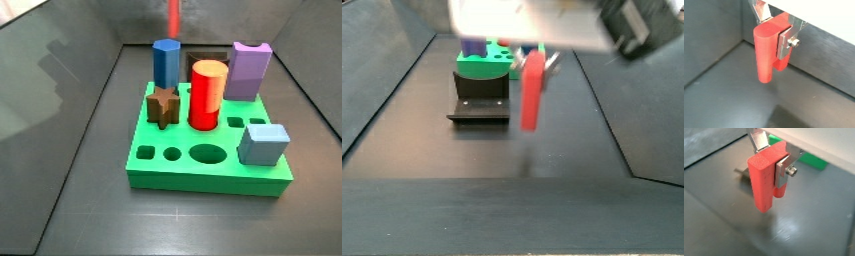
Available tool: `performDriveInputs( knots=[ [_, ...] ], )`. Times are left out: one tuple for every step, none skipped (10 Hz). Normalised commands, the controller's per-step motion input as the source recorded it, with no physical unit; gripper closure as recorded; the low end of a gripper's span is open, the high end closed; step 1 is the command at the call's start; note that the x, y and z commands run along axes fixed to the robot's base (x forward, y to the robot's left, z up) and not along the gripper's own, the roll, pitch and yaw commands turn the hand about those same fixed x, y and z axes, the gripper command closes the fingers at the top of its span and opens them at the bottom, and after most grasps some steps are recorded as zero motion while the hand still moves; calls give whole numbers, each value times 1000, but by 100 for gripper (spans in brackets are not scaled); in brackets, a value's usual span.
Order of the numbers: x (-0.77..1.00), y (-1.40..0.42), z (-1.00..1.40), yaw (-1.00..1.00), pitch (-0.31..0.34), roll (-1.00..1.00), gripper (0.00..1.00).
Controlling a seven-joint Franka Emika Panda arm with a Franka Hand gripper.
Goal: Pick up the square-circle object. Move up. Rotate the square-circle object. Move to above the board. Insert the square-circle object.
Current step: Rotate the square-circle object.
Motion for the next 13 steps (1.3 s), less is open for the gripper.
performDriveInputs(
  knots=[
    [-454,-1000,757,18,3,77,100],
    [-409,-1000,754,17,25,82,100],
    [-376,-1000,746,18,58,86,100],
    [-351,-1000,741,19,74,86,100],
    [-321,-983,710,19,62,88,100],
    [-233,-763,529,21,44,92,100],
    [-150,-546,341,20,36,86,100],
    [-62,-249,108,19,35,66,100],
    [0,0,0,228,154,-8,100],
    [12,21,0,206,151,-14,100],
    [4,-57,0,489,136,-11,100],
    [21,-55,4,357,112,-8,100],
    [25,-43,7,278,106,-7,100]
  ],
)
